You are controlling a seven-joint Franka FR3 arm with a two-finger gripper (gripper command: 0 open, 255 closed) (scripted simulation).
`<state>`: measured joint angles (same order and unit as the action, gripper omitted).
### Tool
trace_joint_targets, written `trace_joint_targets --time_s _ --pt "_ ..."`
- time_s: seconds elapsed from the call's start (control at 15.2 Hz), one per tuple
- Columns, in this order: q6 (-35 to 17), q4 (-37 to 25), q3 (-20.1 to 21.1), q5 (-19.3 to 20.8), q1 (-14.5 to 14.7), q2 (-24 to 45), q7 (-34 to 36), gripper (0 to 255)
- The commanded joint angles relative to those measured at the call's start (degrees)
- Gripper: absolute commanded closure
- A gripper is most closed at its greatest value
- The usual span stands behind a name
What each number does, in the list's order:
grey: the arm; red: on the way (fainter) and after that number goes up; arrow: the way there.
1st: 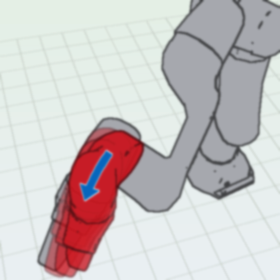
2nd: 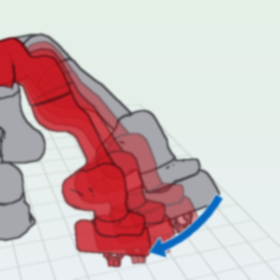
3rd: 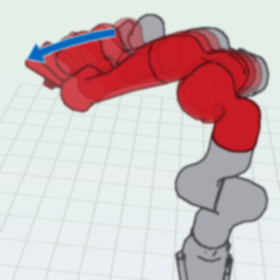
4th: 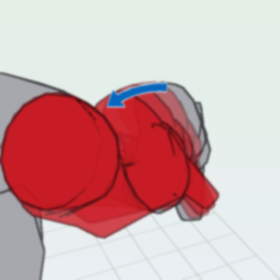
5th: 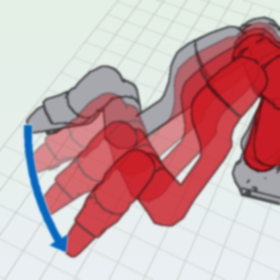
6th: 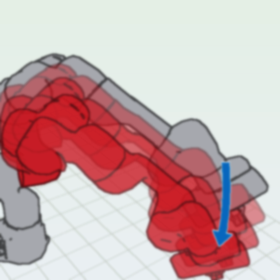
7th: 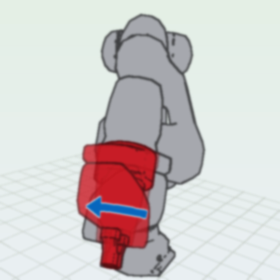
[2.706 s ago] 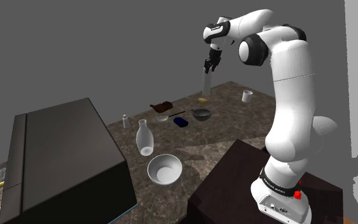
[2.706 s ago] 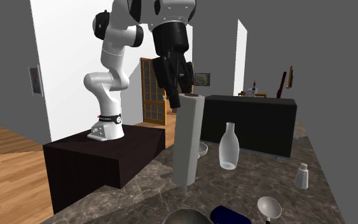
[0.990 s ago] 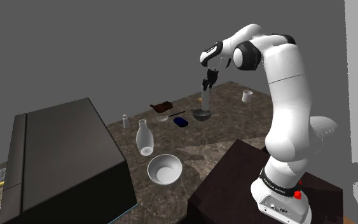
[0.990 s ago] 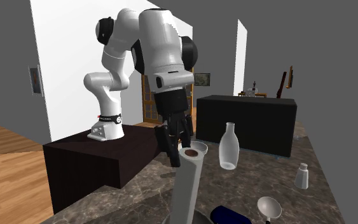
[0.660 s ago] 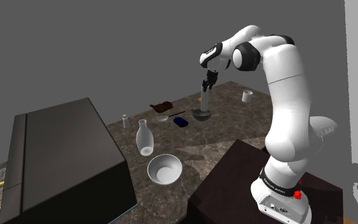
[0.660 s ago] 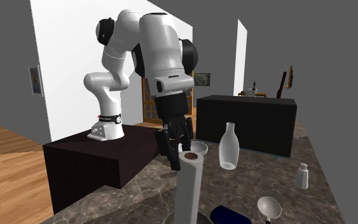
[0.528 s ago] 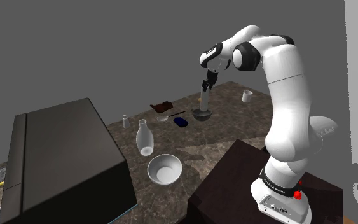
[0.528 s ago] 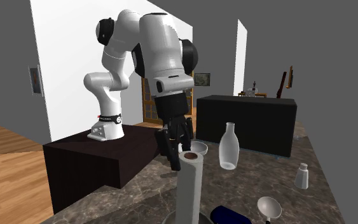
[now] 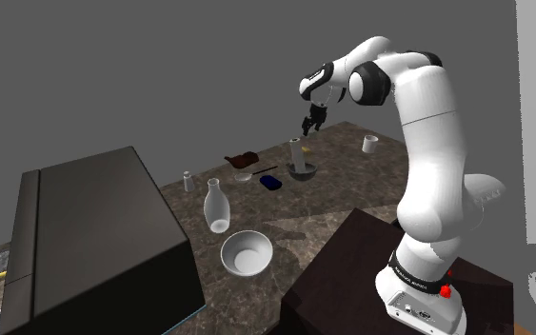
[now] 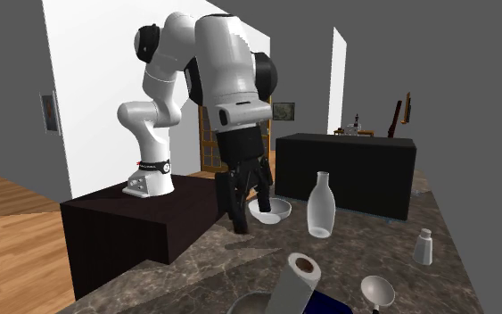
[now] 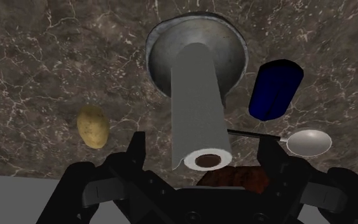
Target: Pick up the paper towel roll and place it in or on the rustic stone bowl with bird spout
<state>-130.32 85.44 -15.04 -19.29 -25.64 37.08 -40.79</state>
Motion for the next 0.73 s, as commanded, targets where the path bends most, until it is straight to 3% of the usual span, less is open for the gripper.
trace_joint_targets --time_s 0.0,0.13,0.66 --pt "1.62 0.37 -0.45 0.55 0.15 -2.02 0.21 0" --pt "3.67 0.46 -0.96 1.23 0.34 -4.2 0.57 0" --pt "3.67 0.46 -0.95 1.23 0.33 -4.2 0.57 0"
